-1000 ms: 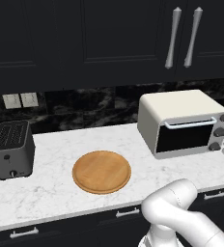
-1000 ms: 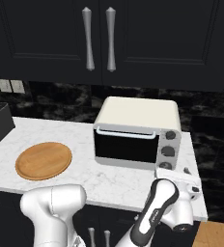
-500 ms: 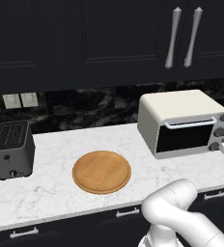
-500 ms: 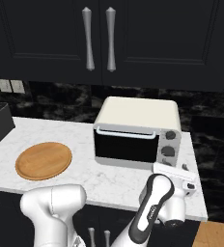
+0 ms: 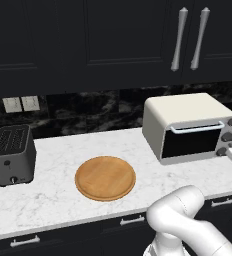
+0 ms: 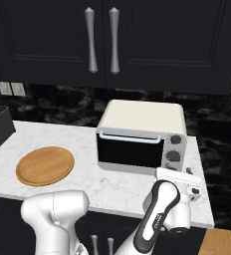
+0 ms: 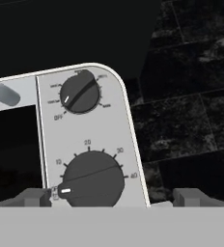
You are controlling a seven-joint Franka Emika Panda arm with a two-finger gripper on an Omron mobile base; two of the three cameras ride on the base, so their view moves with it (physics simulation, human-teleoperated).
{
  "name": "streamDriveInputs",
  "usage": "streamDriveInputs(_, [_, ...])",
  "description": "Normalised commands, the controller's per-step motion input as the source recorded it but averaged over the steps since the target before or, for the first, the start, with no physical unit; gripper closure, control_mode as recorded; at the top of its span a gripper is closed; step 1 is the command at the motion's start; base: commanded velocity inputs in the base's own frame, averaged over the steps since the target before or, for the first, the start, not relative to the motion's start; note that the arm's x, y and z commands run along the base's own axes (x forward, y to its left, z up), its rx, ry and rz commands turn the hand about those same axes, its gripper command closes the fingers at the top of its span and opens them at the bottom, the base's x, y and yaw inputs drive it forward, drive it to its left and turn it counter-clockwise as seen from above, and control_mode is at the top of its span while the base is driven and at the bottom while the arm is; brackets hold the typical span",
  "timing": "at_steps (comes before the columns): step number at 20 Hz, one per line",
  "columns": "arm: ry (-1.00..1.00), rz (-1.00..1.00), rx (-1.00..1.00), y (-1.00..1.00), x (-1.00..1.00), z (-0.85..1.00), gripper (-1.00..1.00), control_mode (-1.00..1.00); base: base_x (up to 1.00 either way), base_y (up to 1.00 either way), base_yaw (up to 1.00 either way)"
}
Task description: Pick up the kebab skewer and baguette bread, and place them inside the toaster oven. Close the toaster oven door and start by setting the timer.
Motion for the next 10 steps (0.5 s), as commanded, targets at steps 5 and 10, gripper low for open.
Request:
streamDriveInputs(5, [0.0,0.0,-0.04,0.08,0.0,0.04,-1.0,-1.0,0.0,0.0,0.0])
streamDriveInputs(10, [0.0,0.0,-0.07,0.22,0.0,0.05,-1.0,-1.0,0.0,0.0,0.0])
